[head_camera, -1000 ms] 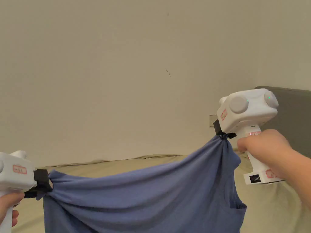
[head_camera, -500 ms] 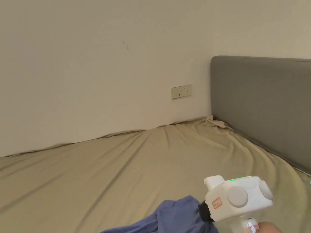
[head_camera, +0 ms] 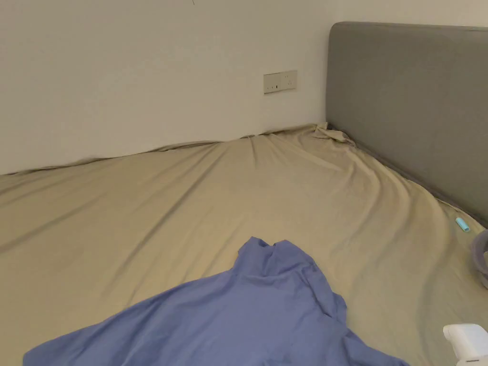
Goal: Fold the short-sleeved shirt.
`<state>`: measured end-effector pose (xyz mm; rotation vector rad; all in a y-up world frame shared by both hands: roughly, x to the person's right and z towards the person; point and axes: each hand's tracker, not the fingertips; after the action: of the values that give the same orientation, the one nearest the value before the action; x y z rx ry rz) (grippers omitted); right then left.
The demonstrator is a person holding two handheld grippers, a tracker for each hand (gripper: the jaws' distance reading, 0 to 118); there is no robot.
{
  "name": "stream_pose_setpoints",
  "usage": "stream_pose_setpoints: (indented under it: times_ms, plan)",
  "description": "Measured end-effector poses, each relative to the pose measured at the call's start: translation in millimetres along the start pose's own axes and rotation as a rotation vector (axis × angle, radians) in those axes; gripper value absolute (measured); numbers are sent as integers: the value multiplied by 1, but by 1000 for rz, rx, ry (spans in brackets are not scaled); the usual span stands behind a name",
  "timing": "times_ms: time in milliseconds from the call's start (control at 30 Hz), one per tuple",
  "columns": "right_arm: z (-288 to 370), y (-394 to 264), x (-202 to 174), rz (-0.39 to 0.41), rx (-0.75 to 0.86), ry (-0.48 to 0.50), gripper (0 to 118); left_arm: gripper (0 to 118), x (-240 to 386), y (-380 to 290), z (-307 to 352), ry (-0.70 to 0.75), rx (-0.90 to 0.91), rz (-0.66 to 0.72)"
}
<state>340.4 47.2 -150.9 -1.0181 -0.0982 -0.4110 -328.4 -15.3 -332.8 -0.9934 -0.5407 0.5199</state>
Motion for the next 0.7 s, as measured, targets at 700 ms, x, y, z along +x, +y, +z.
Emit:
stream_pose_setpoints:
  times_ms: [700]
  plan:
    - [-89,-56,-22,292,-316,-288,4,16,-31,-73,-32,444,-226,-306]
